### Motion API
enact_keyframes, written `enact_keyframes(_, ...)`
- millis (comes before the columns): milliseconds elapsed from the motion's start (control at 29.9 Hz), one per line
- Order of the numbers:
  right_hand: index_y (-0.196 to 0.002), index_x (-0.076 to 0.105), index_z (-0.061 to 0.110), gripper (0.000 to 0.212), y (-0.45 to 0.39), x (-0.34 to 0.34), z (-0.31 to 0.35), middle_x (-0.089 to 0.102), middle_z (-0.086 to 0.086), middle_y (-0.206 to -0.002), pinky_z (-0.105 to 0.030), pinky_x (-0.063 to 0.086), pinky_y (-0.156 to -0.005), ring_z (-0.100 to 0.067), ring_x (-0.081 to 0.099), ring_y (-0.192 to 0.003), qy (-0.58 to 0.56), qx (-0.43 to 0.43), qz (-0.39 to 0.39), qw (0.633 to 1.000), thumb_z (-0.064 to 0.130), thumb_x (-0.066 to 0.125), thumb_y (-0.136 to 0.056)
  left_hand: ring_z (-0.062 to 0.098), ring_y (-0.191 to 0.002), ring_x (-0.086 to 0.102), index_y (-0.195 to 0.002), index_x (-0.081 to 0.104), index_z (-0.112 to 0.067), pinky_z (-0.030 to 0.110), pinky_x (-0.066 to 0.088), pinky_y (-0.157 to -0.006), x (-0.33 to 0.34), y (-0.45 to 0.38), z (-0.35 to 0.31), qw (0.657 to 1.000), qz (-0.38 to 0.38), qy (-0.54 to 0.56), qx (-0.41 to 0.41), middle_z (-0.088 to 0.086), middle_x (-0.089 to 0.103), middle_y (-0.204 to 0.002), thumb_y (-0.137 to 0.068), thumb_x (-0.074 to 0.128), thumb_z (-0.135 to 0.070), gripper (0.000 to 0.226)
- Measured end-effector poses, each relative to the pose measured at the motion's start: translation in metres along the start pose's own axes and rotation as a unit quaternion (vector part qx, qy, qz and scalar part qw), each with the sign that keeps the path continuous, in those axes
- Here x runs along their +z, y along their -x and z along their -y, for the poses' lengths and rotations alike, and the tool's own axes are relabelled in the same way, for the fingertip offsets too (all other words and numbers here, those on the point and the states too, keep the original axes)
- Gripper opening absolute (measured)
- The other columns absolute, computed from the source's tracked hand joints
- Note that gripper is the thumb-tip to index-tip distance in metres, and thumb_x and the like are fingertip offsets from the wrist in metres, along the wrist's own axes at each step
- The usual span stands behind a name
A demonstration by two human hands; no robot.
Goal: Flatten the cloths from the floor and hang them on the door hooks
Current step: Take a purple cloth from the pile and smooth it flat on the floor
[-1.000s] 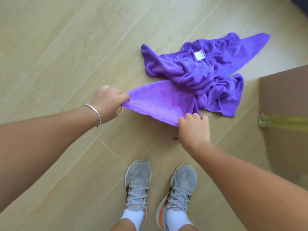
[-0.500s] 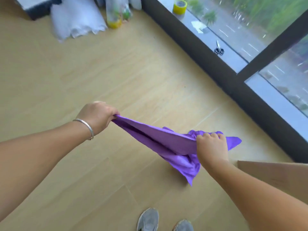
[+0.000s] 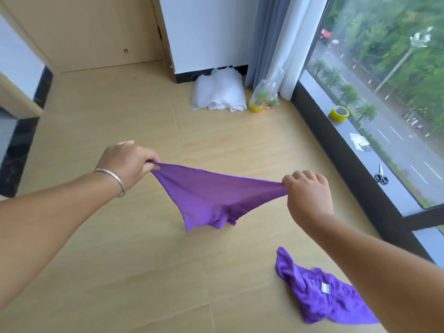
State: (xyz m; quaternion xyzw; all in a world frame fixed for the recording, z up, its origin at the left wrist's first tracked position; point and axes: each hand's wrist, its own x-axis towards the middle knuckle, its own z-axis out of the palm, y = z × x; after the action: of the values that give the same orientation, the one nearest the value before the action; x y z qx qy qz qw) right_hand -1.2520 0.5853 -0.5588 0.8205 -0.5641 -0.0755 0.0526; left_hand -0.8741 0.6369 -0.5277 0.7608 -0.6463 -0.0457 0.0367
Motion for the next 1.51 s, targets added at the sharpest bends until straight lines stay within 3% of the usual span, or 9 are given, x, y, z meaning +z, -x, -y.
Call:
enact_keyframes(167,-0.109,0.061,0.024,0.039,0.010,-0.003,0.035,0.062,0.006,-0.094,-0.029,0.029,-0.093,-0.022,0.052,-0.102,-0.038,-0.079,-0.038,0.995,0.003,0.048,-0.080,0.029,-0.121,0.052,-0.084,0.071,-0.039,0.034,0.044,-0.090,-0.009,0.074,0.046,0.997,0.007,0.020,-0.070,-0.008,0.071,-0.081,-0.086,0.066,-0.042,0.006)
enact_keyframes(268,-0.101,0.066,0.024,0.032,0.034,0.011,0.046,0.064,0.006,-0.082,-0.030,0.032,-0.092,-0.023,0.054,-0.092,-0.032,-0.124,-0.047,0.991,0.003,0.055,-0.079,0.023,-0.101,0.060,-0.080,0.073,-0.033,0.032,0.034,-0.103,0.001,0.128,0.053,0.997,0.008,0.032,-0.073,-0.013,0.069,-0.083,-0.083,0.070,-0.039,0.007)
enact_keyframes(402,-0.086,0.065,0.029,0.020,0.085,0.043,0.051,0.060,0.010,-0.069,-0.029,0.032,-0.091,-0.019,0.055,-0.085,-0.001,-0.166,-0.006,0.986,0.010,0.060,-0.080,0.016,-0.084,0.057,-0.083,0.075,-0.027,0.033,0.031,-0.101,0.033,0.200,0.045,0.996,0.030,0.026,-0.078,-0.014,0.068,-0.090,-0.085,0.070,-0.030,0.006)
enact_keyframes(669,-0.075,0.067,0.027,0.013,0.206,0.165,0.060,0.056,0.008,-0.062,-0.034,0.039,-0.087,-0.022,0.056,-0.078,0.020,-0.211,0.094,0.973,0.015,0.073,-0.075,0.014,-0.105,0.056,-0.098,0.074,-0.030,0.028,0.028,-0.098,0.180,0.345,0.009,0.980,0.173,-0.008,-0.101,-0.015,0.067,-0.105,-0.092,0.059,-0.032,0.016)
enact_keyframes(870,-0.064,0.067,0.023,0.021,0.294,0.259,0.064,0.054,0.005,-0.054,-0.035,0.041,-0.071,-0.025,0.055,-0.064,0.017,-0.223,0.193,0.955,0.011,0.083,-0.063,0.015,-0.101,0.056,-0.096,0.072,-0.033,0.027,0.032,-0.082,0.298,0.435,-0.019,0.961,0.257,-0.002,-0.098,-0.015,0.066,-0.105,-0.092,0.057,-0.036,0.017)
enact_keyframes(1138,-0.077,0.067,0.028,0.012,0.355,0.347,0.061,0.060,0.007,-0.067,-0.031,0.037,-0.085,-0.020,0.059,-0.081,0.045,-0.227,0.280,0.932,0.017,0.071,-0.076,0.015,-0.101,0.056,-0.102,0.069,-0.033,0.026,0.035,-0.081,0.393,0.510,-0.037,0.935,0.342,0.044,-0.080,-0.012,0.065,-0.103,-0.095,0.051,-0.038,0.020)
enact_keyframes(1305,-0.089,0.069,0.026,0.016,0.317,0.378,0.075,0.065,0.004,-0.080,-0.034,0.038,-0.079,-0.025,0.060,-0.084,0.014,-0.180,0.268,0.946,0.014,0.059,-0.084,0.030,-0.080,0.059,-0.090,0.063,-0.019,0.033,0.033,-0.061,0.432,0.495,-0.027,0.937,0.239,0.185,-0.176,-0.001,0.063,-0.079,-0.093,0.057,-0.022,0.007)
enact_keyframes(1406,-0.099,0.068,0.016,0.020,0.269,0.401,0.092,0.063,-0.009,-0.090,-0.039,0.044,-0.073,-0.035,0.059,-0.082,-0.147,-0.065,0.214,0.963,0.010,0.051,-0.090,0.026,-0.070,0.060,-0.089,0.062,-0.019,0.033,0.044,-0.062,0.460,0.454,-0.009,0.924,0.134,0.260,-0.246,-0.004,0.061,-0.072,-0.090,0.061,-0.017,0.002)
enact_keyframes(1506,-0.104,0.066,0.016,0.022,0.204,0.433,0.113,0.060,-0.010,-0.101,-0.037,0.043,-0.076,-0.032,0.056,-0.092,-0.281,0.045,0.155,0.946,0.014,0.047,-0.094,0.020,-0.068,0.062,-0.089,0.066,-0.020,0.030,0.048,-0.069,0.496,0.390,0.019,0.909,0.023,0.307,-0.282,-0.005,0.061,-0.073,-0.087,0.065,-0.015,0.006)
